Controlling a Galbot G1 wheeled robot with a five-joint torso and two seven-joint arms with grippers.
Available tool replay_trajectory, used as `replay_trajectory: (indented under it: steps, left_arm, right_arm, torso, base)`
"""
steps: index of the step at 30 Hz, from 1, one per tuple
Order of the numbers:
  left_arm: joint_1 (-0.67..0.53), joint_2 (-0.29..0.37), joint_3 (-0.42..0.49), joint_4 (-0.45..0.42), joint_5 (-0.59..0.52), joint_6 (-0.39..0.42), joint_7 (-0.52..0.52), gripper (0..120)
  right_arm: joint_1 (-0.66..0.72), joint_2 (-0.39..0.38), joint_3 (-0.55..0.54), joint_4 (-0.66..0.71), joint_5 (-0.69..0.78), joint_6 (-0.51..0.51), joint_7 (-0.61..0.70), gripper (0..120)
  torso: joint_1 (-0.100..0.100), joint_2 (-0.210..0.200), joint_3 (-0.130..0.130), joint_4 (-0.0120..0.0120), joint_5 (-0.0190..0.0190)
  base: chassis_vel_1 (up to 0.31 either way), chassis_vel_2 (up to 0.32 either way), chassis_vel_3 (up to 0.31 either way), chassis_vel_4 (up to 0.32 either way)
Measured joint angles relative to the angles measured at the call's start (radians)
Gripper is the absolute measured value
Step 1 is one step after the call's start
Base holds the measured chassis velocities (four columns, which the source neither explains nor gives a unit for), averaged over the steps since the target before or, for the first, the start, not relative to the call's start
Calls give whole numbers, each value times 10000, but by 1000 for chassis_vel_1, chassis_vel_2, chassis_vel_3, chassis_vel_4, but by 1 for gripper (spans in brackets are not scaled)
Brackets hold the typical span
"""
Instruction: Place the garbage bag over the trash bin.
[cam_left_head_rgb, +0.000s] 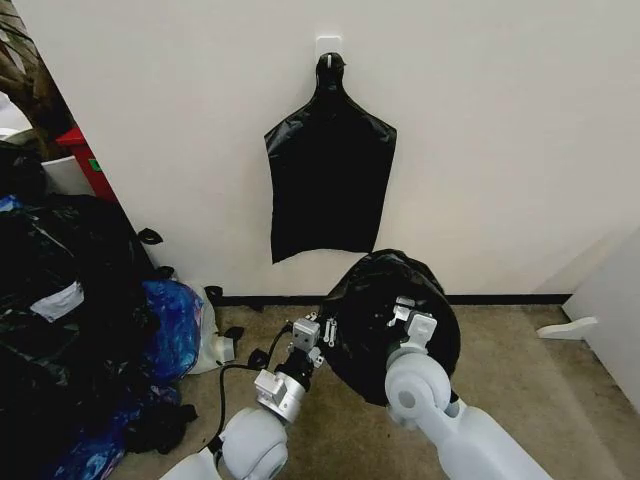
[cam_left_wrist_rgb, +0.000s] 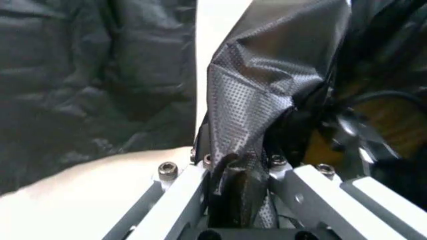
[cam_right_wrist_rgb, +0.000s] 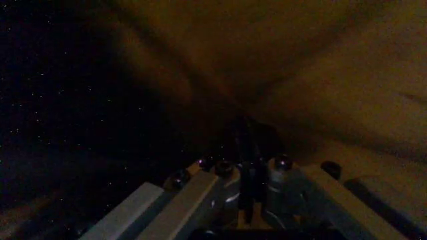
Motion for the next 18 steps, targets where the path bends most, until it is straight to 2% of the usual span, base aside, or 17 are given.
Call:
replay_trajectory:
  steps: [7,18]
  left_arm:
    - [16,175,356,16,377,-228,377,3]
    - [-89,275,725,-135,227,-199,360,3]
  right_arm:
    - [-106,-99,278,4,28,31,79,0]
    - [-452,-135,710,-26,-88,34,-37,0]
  torso:
    - [0,0,0,-1,0]
    - [-2,0,0,-1,0]
  base:
    - [0,0,0,0]
    - [0,0,0,0]
